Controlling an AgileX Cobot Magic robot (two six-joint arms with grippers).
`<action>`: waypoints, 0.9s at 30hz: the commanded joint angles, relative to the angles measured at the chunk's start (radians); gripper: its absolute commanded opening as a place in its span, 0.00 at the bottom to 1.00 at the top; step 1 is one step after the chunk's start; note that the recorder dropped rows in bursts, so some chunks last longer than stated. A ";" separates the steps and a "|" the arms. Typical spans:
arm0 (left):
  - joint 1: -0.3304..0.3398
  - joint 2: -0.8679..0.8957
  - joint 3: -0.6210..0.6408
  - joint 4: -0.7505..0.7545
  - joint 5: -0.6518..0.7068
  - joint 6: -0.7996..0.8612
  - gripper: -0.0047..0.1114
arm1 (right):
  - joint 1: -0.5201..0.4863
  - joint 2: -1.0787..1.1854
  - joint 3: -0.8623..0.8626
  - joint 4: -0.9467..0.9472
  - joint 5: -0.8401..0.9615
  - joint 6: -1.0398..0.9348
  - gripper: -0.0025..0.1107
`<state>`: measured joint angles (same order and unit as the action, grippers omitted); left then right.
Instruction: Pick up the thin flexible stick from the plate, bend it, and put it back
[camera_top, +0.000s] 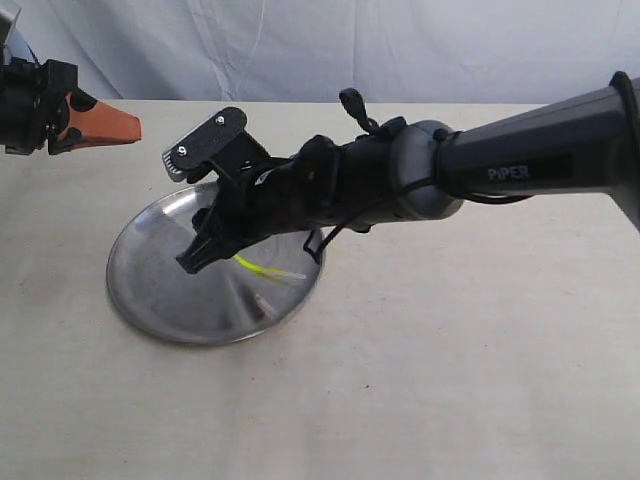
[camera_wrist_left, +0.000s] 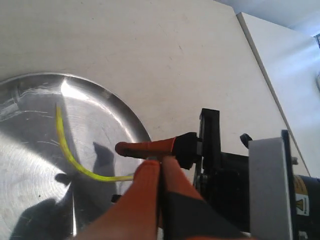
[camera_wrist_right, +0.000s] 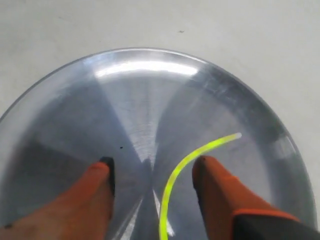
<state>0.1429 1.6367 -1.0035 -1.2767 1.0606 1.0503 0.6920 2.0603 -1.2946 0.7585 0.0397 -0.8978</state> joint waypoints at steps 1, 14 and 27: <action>0.005 -0.008 -0.006 -0.005 -0.020 0.065 0.04 | -0.006 -0.066 -0.008 0.002 0.022 -0.001 0.41; 0.005 -0.366 0.148 0.006 -0.181 0.209 0.04 | -0.170 -0.321 0.106 -0.061 0.526 0.127 0.02; 0.005 -0.891 0.336 -0.049 -0.360 0.172 0.04 | -0.173 -0.973 0.609 -0.043 0.313 0.293 0.02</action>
<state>0.1429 0.7977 -0.6805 -1.3089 0.7134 1.2338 0.5232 1.1929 -0.7270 0.7078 0.3519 -0.6168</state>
